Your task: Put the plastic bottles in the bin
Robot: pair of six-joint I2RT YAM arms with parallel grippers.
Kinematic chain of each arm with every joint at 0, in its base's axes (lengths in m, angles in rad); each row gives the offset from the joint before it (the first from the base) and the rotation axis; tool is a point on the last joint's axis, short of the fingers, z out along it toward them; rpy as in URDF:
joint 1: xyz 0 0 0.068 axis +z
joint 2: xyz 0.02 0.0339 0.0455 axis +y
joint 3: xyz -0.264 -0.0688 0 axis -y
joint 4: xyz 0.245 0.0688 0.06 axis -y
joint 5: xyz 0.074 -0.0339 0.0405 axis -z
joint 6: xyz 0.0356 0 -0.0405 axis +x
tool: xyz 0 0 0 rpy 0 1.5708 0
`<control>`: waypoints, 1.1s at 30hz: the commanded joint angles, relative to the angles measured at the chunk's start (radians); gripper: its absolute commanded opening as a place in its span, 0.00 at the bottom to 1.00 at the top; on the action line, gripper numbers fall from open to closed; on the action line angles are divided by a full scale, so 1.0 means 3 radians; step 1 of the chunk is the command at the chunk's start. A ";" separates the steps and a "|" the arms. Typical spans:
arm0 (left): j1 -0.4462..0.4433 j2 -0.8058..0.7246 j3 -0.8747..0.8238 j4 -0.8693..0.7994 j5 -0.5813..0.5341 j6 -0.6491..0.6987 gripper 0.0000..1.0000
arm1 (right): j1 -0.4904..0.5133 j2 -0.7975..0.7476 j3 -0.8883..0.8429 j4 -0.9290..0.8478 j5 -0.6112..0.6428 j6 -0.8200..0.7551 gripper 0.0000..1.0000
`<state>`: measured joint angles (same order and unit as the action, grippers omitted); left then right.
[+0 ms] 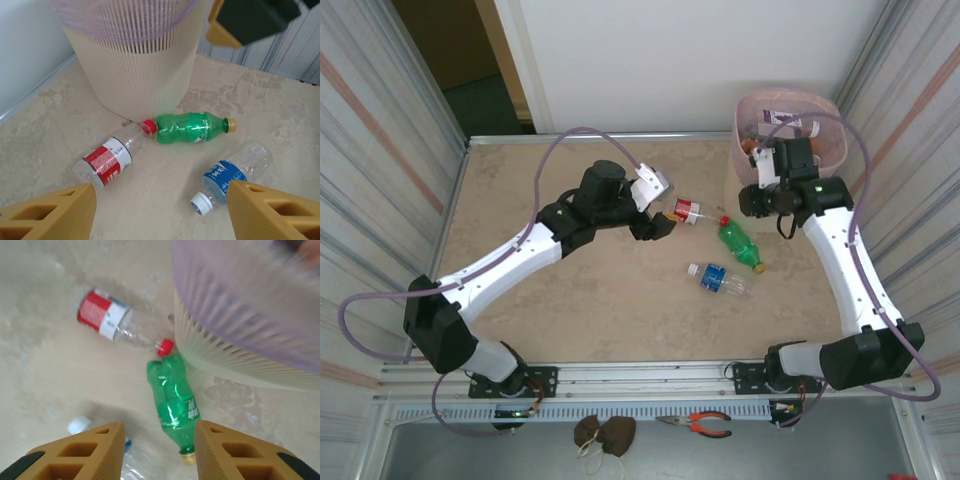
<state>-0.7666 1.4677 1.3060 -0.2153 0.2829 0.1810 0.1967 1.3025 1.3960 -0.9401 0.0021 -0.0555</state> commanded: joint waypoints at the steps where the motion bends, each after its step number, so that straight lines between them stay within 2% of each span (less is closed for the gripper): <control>1: 0.0019 -0.0175 -0.0062 -0.0043 -0.0049 -0.0066 0.70 | 0.0064 -0.0018 -0.0202 0.0130 0.0203 -0.0452 0.42; 4: 0.0022 -0.0197 -0.0083 -0.0053 -0.0058 -0.0064 0.69 | 0.0137 0.0012 -0.0367 0.0103 0.0164 -0.0669 0.45; 8: 0.0039 -0.0239 -0.0128 -0.0063 -0.0099 -0.0058 0.70 | 0.0344 -0.0046 -0.0648 0.0159 -0.0165 -0.1127 0.50; 11: 0.0091 -0.0268 -0.0158 -0.0069 -0.0095 -0.0102 0.70 | 0.0533 -0.0029 -0.0786 0.0218 -0.0239 -0.1318 0.53; 22: 0.0514 -0.0733 -0.0726 0.0144 0.0008 -0.0527 0.69 | 0.1240 0.0811 -0.0459 0.0025 -0.0045 -0.1469 0.61; 33: 0.0717 -0.1237 -0.1114 0.0127 -0.0058 -0.0660 0.69 | 0.1451 0.1620 -0.0162 -0.0149 0.0120 -0.1604 0.67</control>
<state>-0.5598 1.1236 0.9897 -0.1982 0.2680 0.0093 0.6235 1.7462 1.3136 -0.9325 0.0116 -0.5030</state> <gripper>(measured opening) 0.692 0.663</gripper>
